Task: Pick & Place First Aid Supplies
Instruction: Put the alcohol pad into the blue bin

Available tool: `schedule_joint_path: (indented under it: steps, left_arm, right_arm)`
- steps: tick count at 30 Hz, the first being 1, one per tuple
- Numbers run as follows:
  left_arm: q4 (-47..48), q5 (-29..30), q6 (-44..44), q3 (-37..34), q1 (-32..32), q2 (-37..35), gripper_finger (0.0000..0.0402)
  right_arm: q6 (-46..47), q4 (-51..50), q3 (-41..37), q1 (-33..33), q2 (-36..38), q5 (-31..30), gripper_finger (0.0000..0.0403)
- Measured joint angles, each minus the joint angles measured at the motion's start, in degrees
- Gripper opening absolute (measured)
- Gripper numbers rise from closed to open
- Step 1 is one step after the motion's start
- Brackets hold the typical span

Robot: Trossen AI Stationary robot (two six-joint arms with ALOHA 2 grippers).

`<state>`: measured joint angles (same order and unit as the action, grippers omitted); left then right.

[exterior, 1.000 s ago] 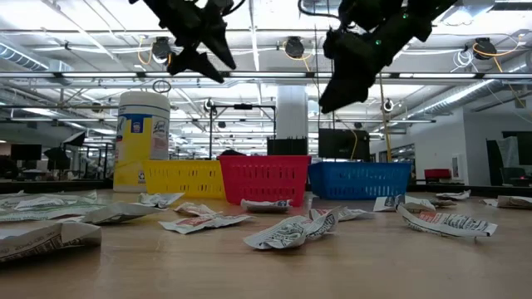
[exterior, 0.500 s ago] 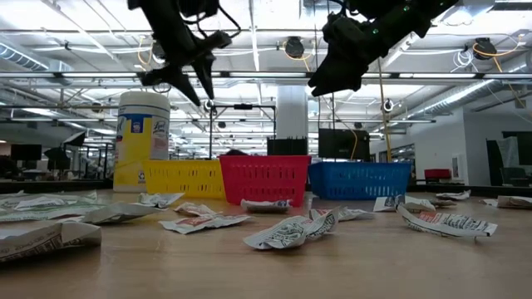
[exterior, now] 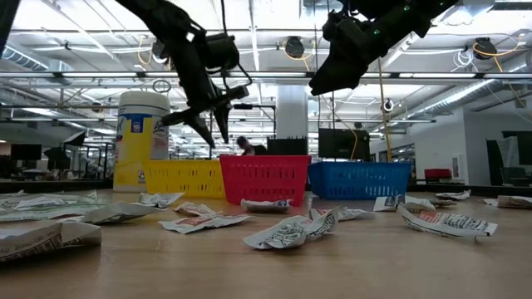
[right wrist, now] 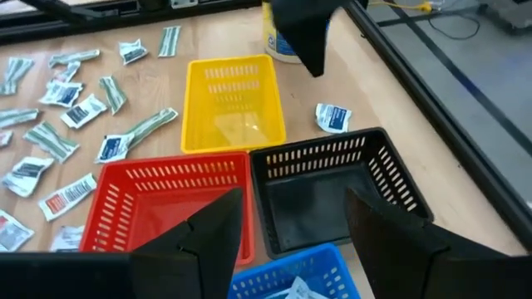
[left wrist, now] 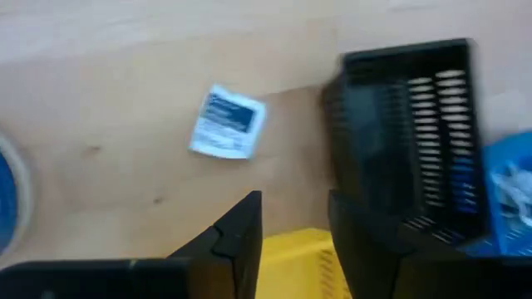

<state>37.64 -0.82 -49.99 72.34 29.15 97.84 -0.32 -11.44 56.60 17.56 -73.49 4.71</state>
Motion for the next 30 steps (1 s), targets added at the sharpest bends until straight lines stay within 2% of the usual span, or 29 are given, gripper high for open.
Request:
schedule_joint_path:
  steps: [10, 23, 30]
  left_arm:
    - [4.86, 3.92, 2.16, 11.09, 0.71, 10.80, 0.0152]
    - [5.53, 3.57, 3.90, 11.34, 4.36, 17.84, 0.0152]
    - [5.83, 2.97, 6.97, 11.28, 3.67, 21.38, 0.0152]
  right_arm:
    - [-3.96, 0.02, 0.00, 0.02, 0.00, 0.03, 0.0208]
    - [-5.53, 0.00, 0.00, 0.02, 0.00, 0.04, 0.0208]
    - [-5.89, 0.00, 0.00, 0.02, 0.00, 0.04, 0.0208]
